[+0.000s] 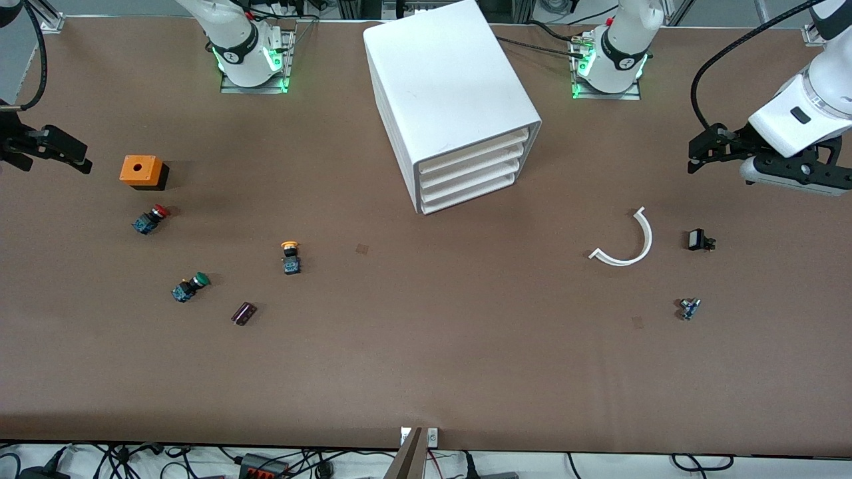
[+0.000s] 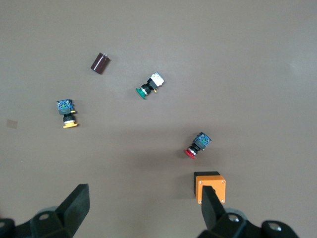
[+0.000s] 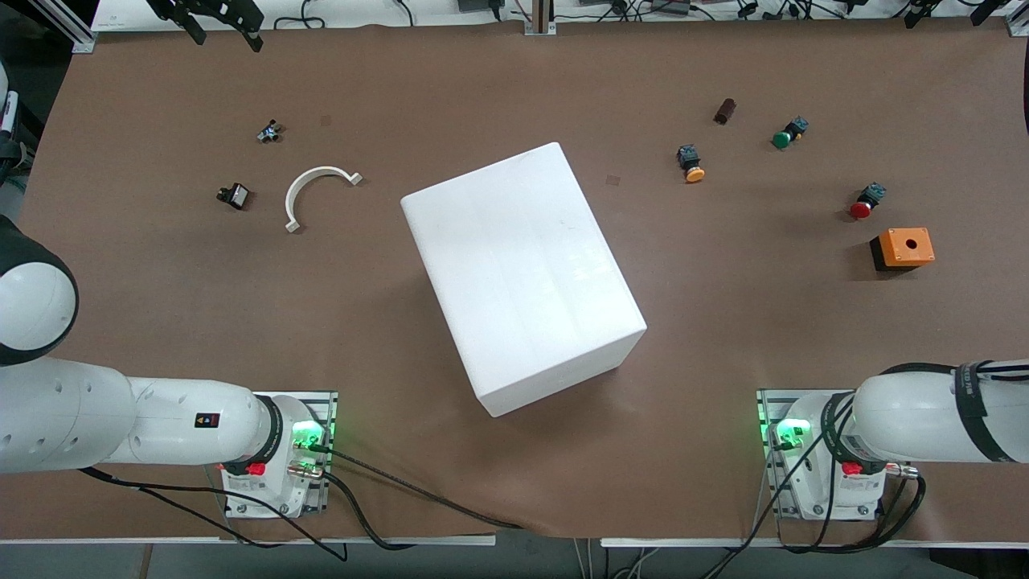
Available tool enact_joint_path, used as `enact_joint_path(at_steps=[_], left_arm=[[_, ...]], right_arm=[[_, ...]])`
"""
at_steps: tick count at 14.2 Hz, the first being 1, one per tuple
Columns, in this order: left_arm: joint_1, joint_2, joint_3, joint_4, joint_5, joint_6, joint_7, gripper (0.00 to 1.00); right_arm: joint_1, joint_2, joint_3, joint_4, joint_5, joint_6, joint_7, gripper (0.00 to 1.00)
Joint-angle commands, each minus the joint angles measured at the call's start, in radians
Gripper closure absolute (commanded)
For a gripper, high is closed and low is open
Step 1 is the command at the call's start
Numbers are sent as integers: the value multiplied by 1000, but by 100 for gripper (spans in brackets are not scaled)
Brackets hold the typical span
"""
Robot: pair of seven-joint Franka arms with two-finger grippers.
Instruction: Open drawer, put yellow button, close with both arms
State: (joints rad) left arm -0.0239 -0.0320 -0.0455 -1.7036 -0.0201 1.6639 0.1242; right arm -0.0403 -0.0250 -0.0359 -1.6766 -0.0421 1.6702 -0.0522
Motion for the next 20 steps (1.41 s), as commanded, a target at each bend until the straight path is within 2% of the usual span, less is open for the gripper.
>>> enact_joint_path(at_steps=[1, 8, 11, 16, 18, 20], left_arm=[[-1, 12, 3, 30, -8, -26, 20, 0], [-1, 12, 4, 30, -7, -26, 19, 0], [-1, 12, 3, 32, -12, -27, 17, 0], [-36, 32, -14, 30, -24, -188, 25, 0], [-68, 58, -24, 30, -76, -251, 29, 0], [-88, 104, -30, 29, -159, -305, 31, 0]], right_arm=[[-1, -27, -2, -23, -2, 5, -15, 0], [-1, -19, -2, -22, -1, 13, -12, 0], [-1, 2, -2, -14, 27, 23, -9, 0], [31, 95, 11, -14, 33, 91, 8, 0], [52, 125, 11, -14, 40, 121, 9, 0], [57, 170, 11, -11, 94, 123, 8, 0]])
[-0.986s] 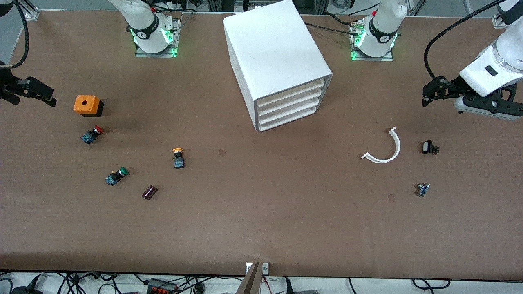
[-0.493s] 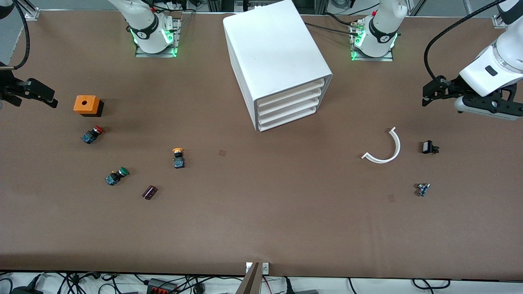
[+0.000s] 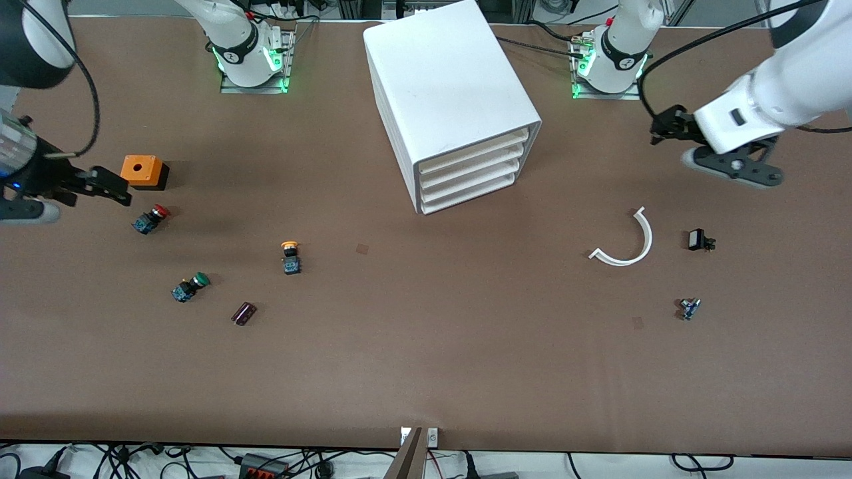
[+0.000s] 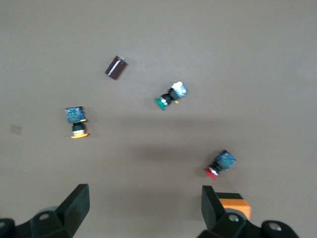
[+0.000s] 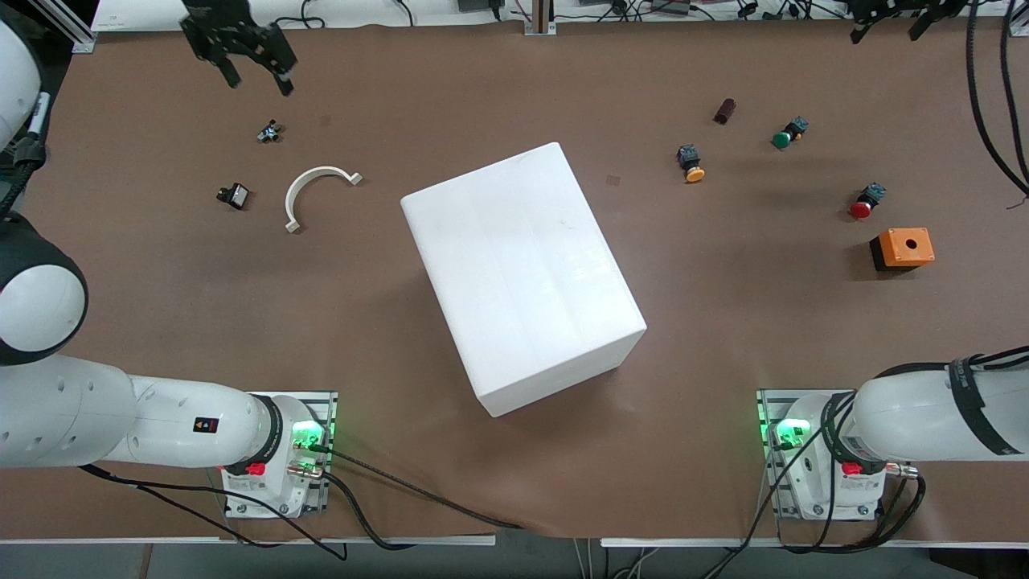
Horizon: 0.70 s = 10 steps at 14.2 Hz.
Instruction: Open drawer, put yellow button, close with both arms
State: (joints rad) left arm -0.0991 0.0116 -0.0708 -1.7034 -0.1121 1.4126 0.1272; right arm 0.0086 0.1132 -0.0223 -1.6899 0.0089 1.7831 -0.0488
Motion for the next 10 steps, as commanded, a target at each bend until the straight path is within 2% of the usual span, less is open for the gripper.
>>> enact_joint_path(at_steps=[1, 3, 6, 8, 10], left_arm=[[-22, 86, -6, 28, -121, -55, 28, 0], [-34, 141, -7, 27, -255, -47, 26, 0], [-37, 214, -9, 8, -496, -9, 31, 0], [-44, 226, -33, -21, -541, 73, 73, 0], [-44, 258, -52, -73, -610, 146, 201, 0]], right_arm=[[10, 64, -2, 1, 58, 13, 4, 0], [54, 123, -2, 1, 74, 27, 7, 0], [120, 215, -2, 1, 72, 117, 21, 0], [183, 279, -4, -1, 72, 166, 90, 0], [246, 321, -5, -1, 54, 220, 133, 0]])
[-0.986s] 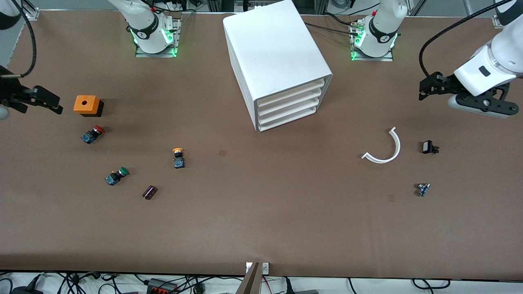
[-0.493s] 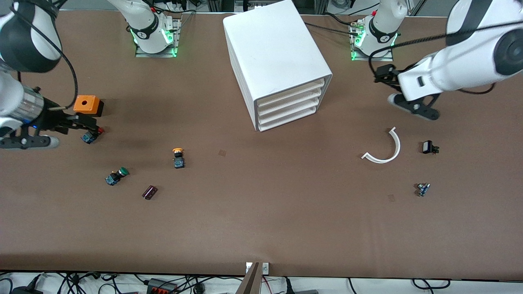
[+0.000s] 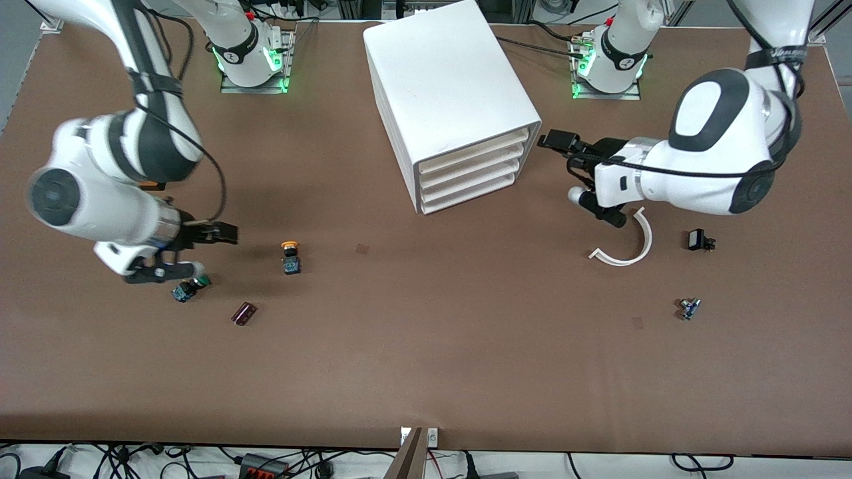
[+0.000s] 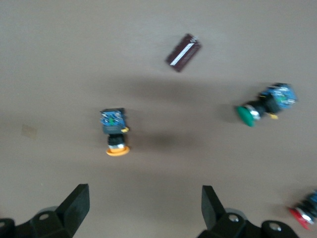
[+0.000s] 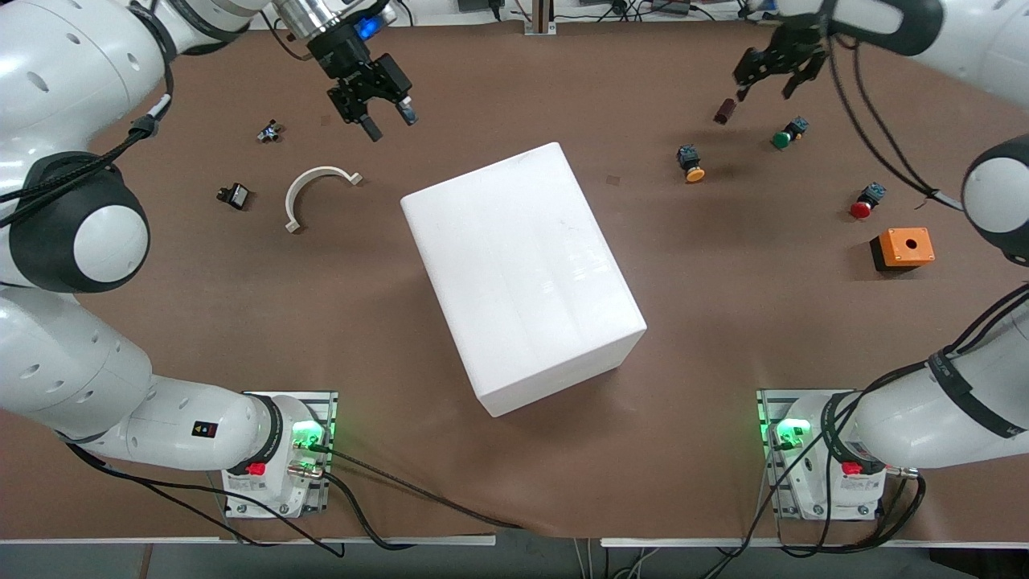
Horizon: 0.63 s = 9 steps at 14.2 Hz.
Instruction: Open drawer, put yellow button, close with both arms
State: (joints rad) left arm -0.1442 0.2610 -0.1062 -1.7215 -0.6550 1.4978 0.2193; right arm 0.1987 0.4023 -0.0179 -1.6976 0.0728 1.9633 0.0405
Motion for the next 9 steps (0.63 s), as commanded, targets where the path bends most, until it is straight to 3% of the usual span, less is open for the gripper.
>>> enact_joint_path(at_steps=[1, 3, 6, 9], left_arm=[[1, 17, -17, -103, -122, 112, 176, 0], [1, 20, -18, -182, -196, 198, 305, 0], [0, 46, -18, -268, -332, 223, 431, 0], [0, 66, -30, -326, -403, 231, 543, 11]], right_arm=[[92, 58, -14, 9, -24, 61, 67, 0], [107, 102, -14, 7, -62, 98, 111, 0], [116, 165, -13, 4, -64, 144, 113, 0], [126, 211, -13, 3, -62, 166, 114, 0]])
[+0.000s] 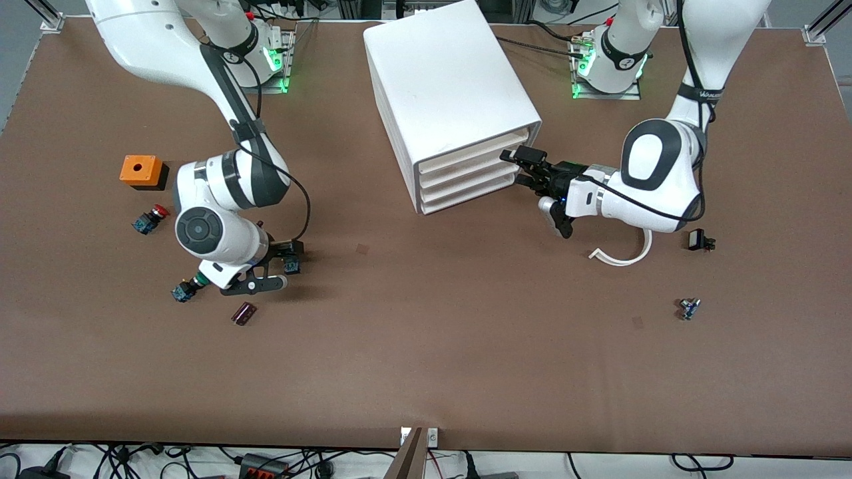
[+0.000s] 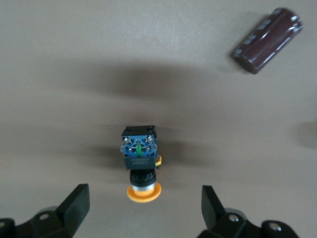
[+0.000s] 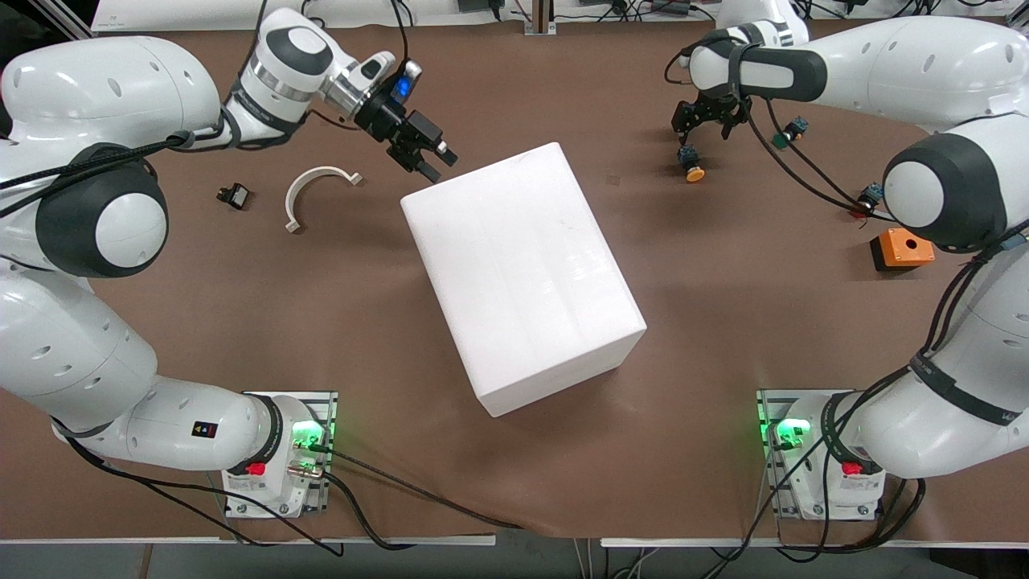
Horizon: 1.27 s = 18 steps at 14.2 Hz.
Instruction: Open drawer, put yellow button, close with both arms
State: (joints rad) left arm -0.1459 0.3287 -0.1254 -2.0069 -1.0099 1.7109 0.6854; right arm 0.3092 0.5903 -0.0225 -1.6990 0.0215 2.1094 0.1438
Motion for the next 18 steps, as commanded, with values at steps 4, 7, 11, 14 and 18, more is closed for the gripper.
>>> enact_joint_path(at_steps=[4, 7, 11, 14, 18], left_arm=[[5, 3, -62, -90, -91, 3, 103, 25], [11, 6, -65, -92, -93, 1, 103, 59], [12, 9, -63, -78, -87, 3, 106, 89], [19, 47, -62, -29, -76, 6, 105, 94], [26, 104, -51, 65, -40, 6, 103, 94]], right_arm=[[28, 63, -5, 6, 2, 34, 13, 0], [27, 88, -5, 6, 2, 72, 11, 0], [27, 106, -5, 7, -3, 89, 0, 11], [27, 108, -5, 7, -6, 89, -6, 46], [27, 100, -5, 21, -6, 87, -10, 100]])
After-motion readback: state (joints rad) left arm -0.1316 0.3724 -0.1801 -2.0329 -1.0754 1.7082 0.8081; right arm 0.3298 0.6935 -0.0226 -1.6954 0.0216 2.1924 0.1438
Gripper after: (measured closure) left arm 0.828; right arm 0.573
